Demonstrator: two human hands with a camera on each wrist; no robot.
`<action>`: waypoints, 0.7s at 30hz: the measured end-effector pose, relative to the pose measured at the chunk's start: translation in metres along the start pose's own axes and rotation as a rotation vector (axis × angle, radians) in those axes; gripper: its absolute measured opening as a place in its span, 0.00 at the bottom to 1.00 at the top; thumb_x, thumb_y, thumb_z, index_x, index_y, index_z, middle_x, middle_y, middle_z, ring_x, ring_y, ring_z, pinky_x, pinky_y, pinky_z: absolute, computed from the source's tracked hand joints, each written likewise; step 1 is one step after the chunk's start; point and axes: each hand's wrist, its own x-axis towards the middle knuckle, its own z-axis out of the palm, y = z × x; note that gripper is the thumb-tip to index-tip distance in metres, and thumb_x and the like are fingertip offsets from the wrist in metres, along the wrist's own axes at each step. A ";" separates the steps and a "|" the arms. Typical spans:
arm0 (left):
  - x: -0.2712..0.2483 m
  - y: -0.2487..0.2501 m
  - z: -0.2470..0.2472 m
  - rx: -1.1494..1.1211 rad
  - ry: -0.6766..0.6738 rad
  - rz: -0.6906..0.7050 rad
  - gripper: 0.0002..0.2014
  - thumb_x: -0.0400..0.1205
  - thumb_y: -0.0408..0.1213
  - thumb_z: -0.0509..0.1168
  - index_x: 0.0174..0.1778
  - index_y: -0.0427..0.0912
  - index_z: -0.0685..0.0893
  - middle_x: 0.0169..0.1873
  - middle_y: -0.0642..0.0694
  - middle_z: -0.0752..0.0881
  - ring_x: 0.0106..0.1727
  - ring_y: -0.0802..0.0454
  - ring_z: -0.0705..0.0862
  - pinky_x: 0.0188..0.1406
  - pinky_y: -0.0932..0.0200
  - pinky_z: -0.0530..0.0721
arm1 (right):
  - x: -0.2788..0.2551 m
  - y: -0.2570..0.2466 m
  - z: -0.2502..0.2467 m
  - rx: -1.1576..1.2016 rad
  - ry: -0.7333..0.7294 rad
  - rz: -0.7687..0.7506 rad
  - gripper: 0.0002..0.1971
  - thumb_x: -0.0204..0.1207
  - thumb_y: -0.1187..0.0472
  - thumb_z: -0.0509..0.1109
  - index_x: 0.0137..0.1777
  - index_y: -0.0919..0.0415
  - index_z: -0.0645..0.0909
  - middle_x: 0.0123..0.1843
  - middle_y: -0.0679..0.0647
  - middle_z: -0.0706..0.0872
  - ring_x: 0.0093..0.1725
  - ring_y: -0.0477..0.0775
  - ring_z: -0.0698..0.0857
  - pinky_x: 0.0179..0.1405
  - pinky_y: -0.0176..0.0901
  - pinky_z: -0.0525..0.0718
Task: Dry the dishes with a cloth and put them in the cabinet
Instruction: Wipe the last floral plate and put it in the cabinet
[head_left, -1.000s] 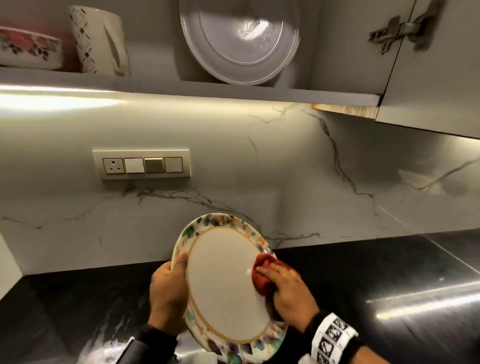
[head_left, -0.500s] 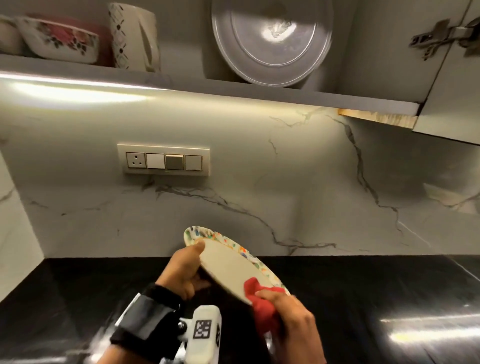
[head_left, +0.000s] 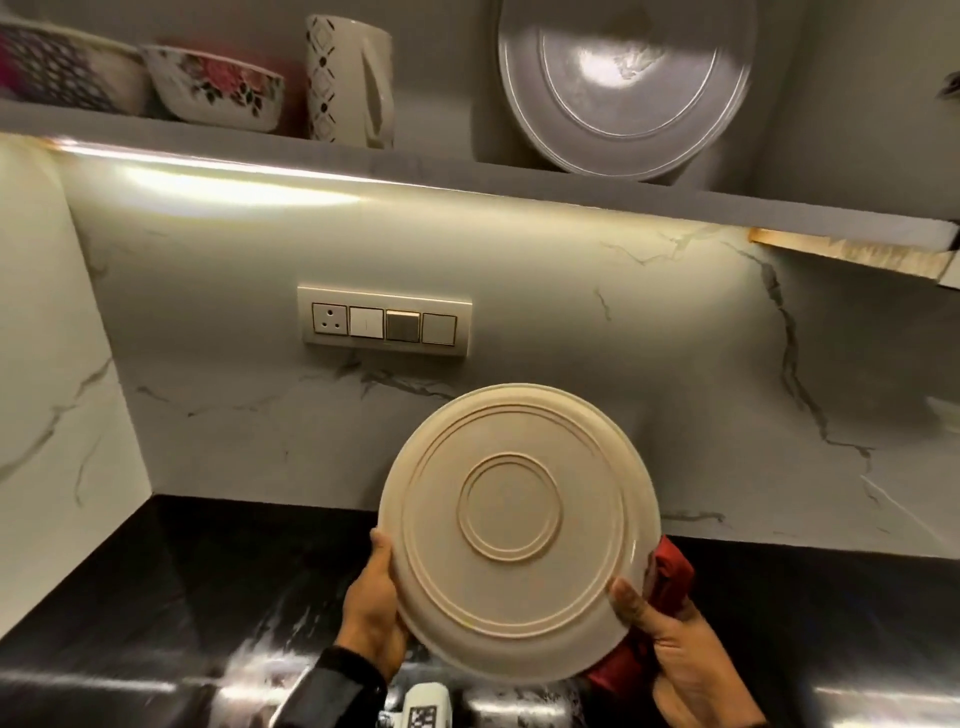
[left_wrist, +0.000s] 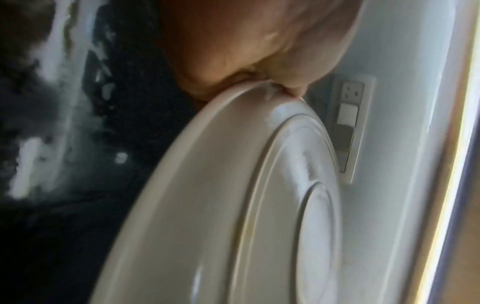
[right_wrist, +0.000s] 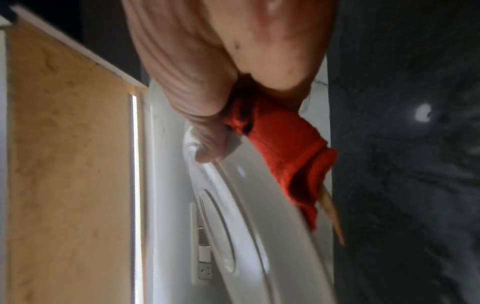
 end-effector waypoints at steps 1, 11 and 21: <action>-0.002 0.001 -0.001 -0.032 -0.001 0.040 0.30 0.79 0.65 0.57 0.58 0.42 0.85 0.53 0.35 0.89 0.58 0.36 0.86 0.64 0.34 0.80 | 0.001 0.001 0.000 -0.056 0.027 0.002 0.24 0.64 0.72 0.76 0.62 0.58 0.83 0.53 0.63 0.91 0.54 0.66 0.89 0.56 0.62 0.84; -0.062 0.025 0.034 0.282 -0.190 0.707 0.25 0.80 0.48 0.59 0.26 0.31 0.80 0.19 0.47 0.78 0.24 0.54 0.73 0.21 0.64 0.73 | 0.083 -0.034 0.036 -0.914 0.227 -0.257 0.17 0.70 0.67 0.65 0.55 0.50 0.86 0.52 0.56 0.91 0.54 0.61 0.87 0.59 0.54 0.84; -0.042 0.026 0.043 0.480 0.062 0.728 0.28 0.85 0.50 0.59 0.22 0.35 0.75 0.19 0.46 0.78 0.25 0.50 0.73 0.24 0.52 0.74 | -0.021 0.029 0.082 -1.083 -0.463 -0.838 0.30 0.77 0.66 0.64 0.75 0.37 0.73 0.84 0.43 0.63 0.83 0.42 0.60 0.81 0.38 0.60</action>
